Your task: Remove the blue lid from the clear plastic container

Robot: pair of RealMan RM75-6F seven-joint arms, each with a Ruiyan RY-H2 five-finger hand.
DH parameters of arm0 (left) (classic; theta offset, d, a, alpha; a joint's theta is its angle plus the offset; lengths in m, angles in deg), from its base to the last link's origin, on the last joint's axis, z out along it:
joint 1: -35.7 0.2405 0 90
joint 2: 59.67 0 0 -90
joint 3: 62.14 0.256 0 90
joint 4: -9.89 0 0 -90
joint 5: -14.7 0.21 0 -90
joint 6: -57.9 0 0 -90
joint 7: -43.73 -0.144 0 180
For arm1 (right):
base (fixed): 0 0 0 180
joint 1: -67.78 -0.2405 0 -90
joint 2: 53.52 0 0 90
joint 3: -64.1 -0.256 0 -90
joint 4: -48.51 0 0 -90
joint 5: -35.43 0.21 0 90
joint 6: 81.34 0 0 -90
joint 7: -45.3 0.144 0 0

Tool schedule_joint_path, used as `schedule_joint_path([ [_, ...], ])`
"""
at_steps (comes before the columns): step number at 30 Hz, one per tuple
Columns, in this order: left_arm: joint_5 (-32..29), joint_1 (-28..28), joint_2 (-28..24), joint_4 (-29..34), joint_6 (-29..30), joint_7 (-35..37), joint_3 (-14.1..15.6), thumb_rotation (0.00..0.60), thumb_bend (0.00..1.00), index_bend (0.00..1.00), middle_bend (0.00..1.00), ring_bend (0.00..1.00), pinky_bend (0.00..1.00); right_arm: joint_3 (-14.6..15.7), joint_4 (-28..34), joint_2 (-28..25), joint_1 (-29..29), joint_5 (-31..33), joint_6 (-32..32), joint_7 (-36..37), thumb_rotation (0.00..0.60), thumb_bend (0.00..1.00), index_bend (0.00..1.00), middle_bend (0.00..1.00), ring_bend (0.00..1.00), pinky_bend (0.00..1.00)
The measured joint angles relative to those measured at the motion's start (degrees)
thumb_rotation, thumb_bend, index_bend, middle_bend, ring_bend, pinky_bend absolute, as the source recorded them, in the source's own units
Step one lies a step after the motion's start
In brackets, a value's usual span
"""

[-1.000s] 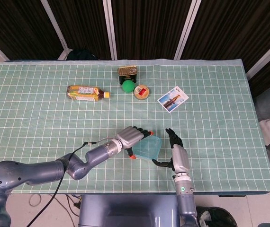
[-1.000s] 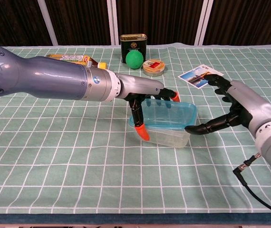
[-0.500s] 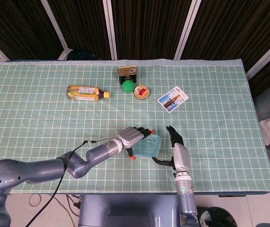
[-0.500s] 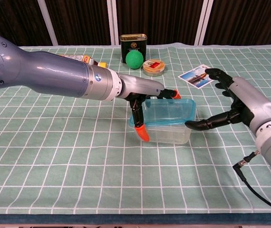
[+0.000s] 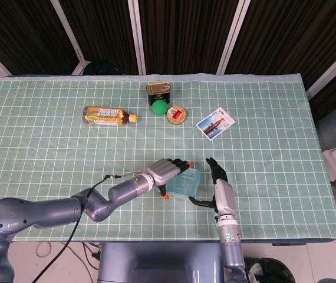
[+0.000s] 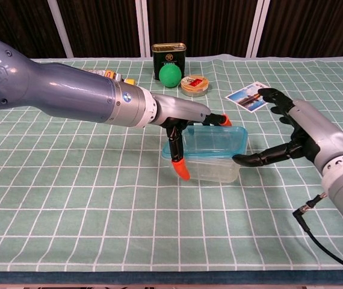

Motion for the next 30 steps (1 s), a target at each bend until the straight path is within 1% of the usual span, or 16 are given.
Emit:
schedule_joint_path([
  [19, -0.45, -1.0, -0.05, 0.11, -0.24, 0.64, 0.05, 0.6, 0.0, 0.0, 0.0, 0.01, 0.16, -0.55, -3.47, 0.81, -1.04, -2.96, -0.16, 1.28, 0.6, 0.14, 0.01, 0.0, 0.0, 0.0],
  [21, -0.55, -1.03, -0.08, 0.23, -0.22, 0.66, 0.15, 0.6, 0.0, 0.0, 0.0, 0.01, 0.17, -0.47, -3.63, 0.79, -1.01, -3.23, -0.23, 1.46, 0.6, 0.16, 0.06, 0.0, 0.0, 0.0],
  [23, -0.63, -1.05, -0.09, 0.36, -0.14, 0.67, 0.25, 0.6, 0.0, 0.0, 0.0, 0.01, 0.17, -0.34, -3.67, 0.77, -0.98, -3.46, -0.23, 1.81, 0.6, 0.19, 0.15, 0.0, 0.0, 0.0],
  [24, -0.64, -1.06, -0.12, 0.43, -0.09, 0.66, 0.29, 0.6, 0.0, 0.0, 0.0, 0.01, 0.17, -0.3, -3.69, 0.76, -0.96, -3.56, -0.23, 1.94, 0.6, 0.21, 0.18, 0.0, 0.0, 0.0],
  [26, -0.67, -1.08, -0.21, 0.58, 0.01, 0.61, 0.42, 0.6, 0.0, 0.0, 0.0, 0.01, 0.17, -0.22, -3.74, 0.71, -0.93, -3.68, -0.2, 2.11, 0.6, 0.26, 0.27, 0.0, 0.0, 0.0],
  [29, -0.85, -1.14, -0.4, 0.7, 0.06, 0.61, 0.52, 0.6, 0.0, 0.0, 0.0, 0.01, 0.16, -0.11, -3.87, 0.64, -0.9, -3.8, -0.13, 2.18, 0.6, 0.33, 0.36, 0.0, 0.0, 0.0],
  [30, -0.91, -1.15, -0.47, 0.74, 0.06, 0.62, 0.54, 0.6, 0.0, 0.0, 0.0, 0.01, 0.16, -0.07, -3.89, 0.62, -0.89, -3.81, -0.07, 2.24, 0.6, 0.34, 0.37, 0.0, 0.0, 0.0],
])
